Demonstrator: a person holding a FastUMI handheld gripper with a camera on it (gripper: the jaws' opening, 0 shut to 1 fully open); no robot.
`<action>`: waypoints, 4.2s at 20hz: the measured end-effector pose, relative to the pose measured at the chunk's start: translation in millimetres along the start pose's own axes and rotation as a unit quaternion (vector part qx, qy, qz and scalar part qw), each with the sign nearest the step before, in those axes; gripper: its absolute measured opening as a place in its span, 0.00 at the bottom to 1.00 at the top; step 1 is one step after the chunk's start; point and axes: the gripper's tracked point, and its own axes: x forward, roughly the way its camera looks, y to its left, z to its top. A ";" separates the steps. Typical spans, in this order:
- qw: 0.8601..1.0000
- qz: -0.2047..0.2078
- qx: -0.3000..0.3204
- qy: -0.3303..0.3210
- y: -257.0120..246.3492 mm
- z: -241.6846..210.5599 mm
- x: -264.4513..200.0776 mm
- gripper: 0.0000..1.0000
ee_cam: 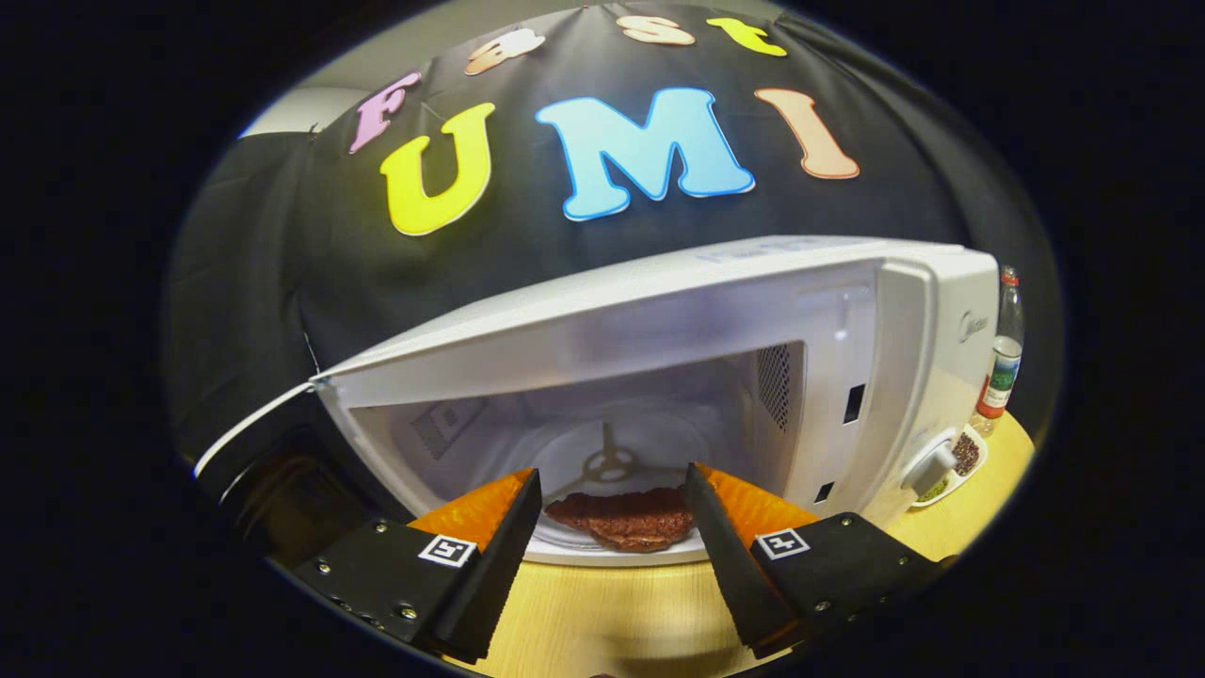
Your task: Open the microwave, put the food inside, and close the microwave door.
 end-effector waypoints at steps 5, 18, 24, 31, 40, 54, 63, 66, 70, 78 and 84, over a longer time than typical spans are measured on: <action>1.000 0.022 -0.010 -0.018 39.4 17.6 -76.6 0.92; 0.994 0.101 -0.022 -0.044 161.0 27.8 -229.5 0.92; 0.983 0.171 -0.051 -0.048 238.8 13.0 -271.4 0.92; 0.969 0.237 -0.071 -0.027 306.7 -28.2 -303.6 0.92; 0.962 0.257 -0.073 0.057 320.6 -106.2 -293.9 0.73; 0.983 0.153 -0.064 0.072 227.3 -109.4 -252.9 0.01; 0.990 0.094 -0.079 0.064 150.1 -81.4 -224.6 0.01; 0.992 0.080 -0.080 0.062 126.7 -74.2 -214.4 0.01; 0.995 0.049 -0.072 0.056 90.0 -61.9 -199.5 0.01; 0.998 0.001 -0.052 0.045 22.5 -33.9 -162.0 0.01; 0.999 -0.015 -0.036 0.035 -10.1 -13.8 -128.9 0.01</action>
